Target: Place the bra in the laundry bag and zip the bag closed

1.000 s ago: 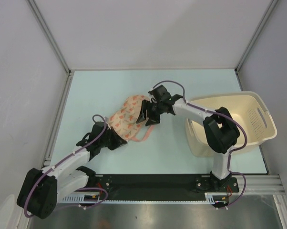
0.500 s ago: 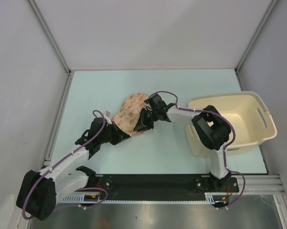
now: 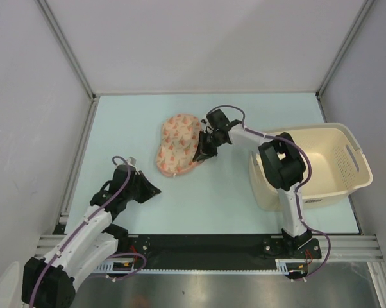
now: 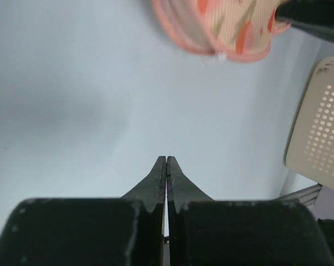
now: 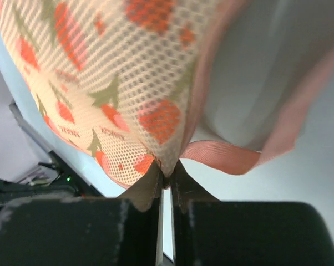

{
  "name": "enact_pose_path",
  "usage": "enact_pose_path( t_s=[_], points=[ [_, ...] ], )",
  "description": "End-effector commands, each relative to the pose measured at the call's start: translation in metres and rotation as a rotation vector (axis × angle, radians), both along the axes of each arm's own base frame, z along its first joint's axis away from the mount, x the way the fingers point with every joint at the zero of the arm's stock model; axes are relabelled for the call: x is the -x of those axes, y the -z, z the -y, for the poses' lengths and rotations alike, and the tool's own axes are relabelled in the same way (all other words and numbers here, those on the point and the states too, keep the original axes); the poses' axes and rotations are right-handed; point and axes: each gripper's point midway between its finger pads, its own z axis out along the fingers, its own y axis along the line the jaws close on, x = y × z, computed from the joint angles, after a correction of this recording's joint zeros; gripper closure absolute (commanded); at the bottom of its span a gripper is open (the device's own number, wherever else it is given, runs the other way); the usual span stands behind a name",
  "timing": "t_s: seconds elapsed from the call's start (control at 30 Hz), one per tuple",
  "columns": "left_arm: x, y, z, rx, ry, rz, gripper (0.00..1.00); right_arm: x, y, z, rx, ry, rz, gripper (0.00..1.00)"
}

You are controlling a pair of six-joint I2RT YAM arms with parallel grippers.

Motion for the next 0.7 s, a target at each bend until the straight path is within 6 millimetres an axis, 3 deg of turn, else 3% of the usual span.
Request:
enact_pose_path(
  t_s=[0.0, 0.03, 0.1, 0.2, 0.3, 0.33, 0.37, 0.47, 0.57, 0.6, 0.67],
  points=[
    [0.006, -0.004, 0.024, 0.101, 0.117, 0.0, 1.0, -0.017, -0.016, -0.012, 0.033, -0.065, 0.113, 0.88],
    [-0.005, -0.017, 0.036, 0.154, 0.147, 0.064, 1.0, -0.012, -0.031, -0.03, -0.023, -0.102, 0.116, 0.84],
    [-0.005, -0.023, 0.058, 0.217, 0.223, 0.053, 1.0, -0.004, -0.036, -0.045, -0.066, -0.108, 0.073, 0.73],
    [-0.018, -0.028, 0.07, 0.225, 0.254, 0.053, 1.0, 0.002, -0.042, -0.046, -0.066, -0.088, 0.063, 0.64],
    [-0.035, -0.03, 0.058, 0.121, 0.197, 0.074, 0.97, 0.003, -0.029, -0.02, 0.03, -0.036, 0.059, 0.46],
    [-0.033, -0.024, 0.05, 0.077, 0.174, 0.041, 0.88, 0.004, -0.027, -0.014, 0.043, -0.03, 0.06, 0.44],
    [-0.035, -0.025, 0.045, 0.052, 0.152, 0.04, 0.7, 0.008, -0.018, -0.004, 0.067, -0.019, 0.041, 0.38],
    [-0.043, -0.027, 0.031, -0.017, 0.095, 0.058, 0.5, 0.016, -0.02, 0.006, 0.069, -0.009, 0.032, 0.33],
    [-0.051, -0.032, 0.014, -0.055, 0.02, 0.069, 0.47, 0.024, -0.032, -0.008, -0.01, 0.002, 0.029, 0.3],
    [-0.054, -0.034, 0.007, -0.057, -0.014, 0.072, 0.46, 0.039, -0.031, -0.016, -0.048, -0.01, -0.012, 0.3],
    [-0.058, -0.039, 0.003, -0.043, -0.028, 0.103, 0.42, 0.038, -0.043, -0.039, -0.152, 0.04, -0.024, 0.3]
  ],
)
